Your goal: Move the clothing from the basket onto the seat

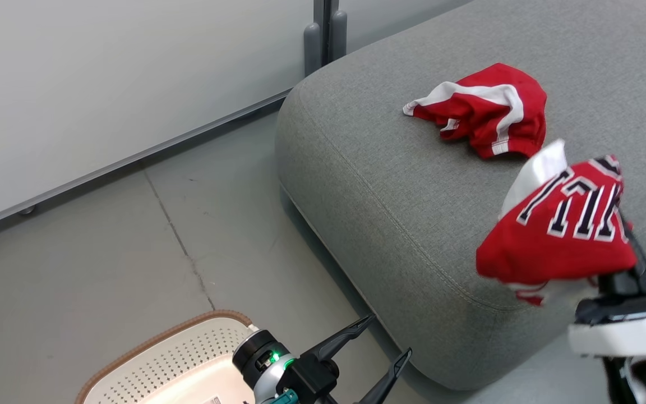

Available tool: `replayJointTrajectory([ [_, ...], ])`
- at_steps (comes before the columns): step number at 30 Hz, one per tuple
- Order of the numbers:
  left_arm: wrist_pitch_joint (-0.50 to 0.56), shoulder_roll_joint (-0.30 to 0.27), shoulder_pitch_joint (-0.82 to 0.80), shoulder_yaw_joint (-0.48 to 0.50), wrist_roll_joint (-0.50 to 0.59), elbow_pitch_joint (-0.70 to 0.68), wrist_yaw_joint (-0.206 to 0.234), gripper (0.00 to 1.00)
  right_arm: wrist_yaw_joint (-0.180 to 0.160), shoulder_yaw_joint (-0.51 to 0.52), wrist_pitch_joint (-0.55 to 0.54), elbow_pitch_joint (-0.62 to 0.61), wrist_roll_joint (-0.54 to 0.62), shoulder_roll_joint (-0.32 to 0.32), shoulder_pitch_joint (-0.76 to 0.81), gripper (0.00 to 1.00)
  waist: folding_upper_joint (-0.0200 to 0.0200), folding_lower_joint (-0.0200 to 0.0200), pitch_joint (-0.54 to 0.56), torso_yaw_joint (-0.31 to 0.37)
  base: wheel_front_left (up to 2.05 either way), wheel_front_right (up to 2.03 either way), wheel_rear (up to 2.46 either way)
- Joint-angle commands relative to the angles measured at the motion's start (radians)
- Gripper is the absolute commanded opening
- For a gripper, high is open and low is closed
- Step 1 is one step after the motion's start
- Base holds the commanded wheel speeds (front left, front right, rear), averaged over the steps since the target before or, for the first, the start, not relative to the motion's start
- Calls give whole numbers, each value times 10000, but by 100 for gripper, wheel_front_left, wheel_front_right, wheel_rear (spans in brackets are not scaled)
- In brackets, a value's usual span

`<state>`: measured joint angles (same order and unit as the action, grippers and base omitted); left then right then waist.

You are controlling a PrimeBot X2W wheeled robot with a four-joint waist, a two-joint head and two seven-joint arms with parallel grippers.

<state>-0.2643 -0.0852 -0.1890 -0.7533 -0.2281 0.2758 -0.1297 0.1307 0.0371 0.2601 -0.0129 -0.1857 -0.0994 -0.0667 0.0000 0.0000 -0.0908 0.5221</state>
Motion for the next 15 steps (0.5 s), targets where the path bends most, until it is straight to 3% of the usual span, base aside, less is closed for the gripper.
replayJointTrajectory([
  [1, 2, -39, 43, 91, 58, -27, -11, 100, 2, 12, 53, -37, -55, -133, -236, 0, 0, 0, -18, -8, 0, 0, 0],
  [7, 2, -164, -313, 58, 259, -167, -11, 100, 2, 729, 53, -15, -664, -913, -1983, 0, 0, 0, -748, -499, 0, 0, 0],
  [12, 3, -508, -792, -176, 255, -268, -12, 100, 2, 1231, 51, 780, -809, -1626, -3749, 0, 0, 0, -1591, -1020, 0, 0, 0],
  [15, 3, -702, -1223, -510, 263, -175, -12, 100, 2, 1643, 51, 1908, -1559, -2222, -5208, 0, 0, 0, -2219, -1391, 0, 0, 0],
])
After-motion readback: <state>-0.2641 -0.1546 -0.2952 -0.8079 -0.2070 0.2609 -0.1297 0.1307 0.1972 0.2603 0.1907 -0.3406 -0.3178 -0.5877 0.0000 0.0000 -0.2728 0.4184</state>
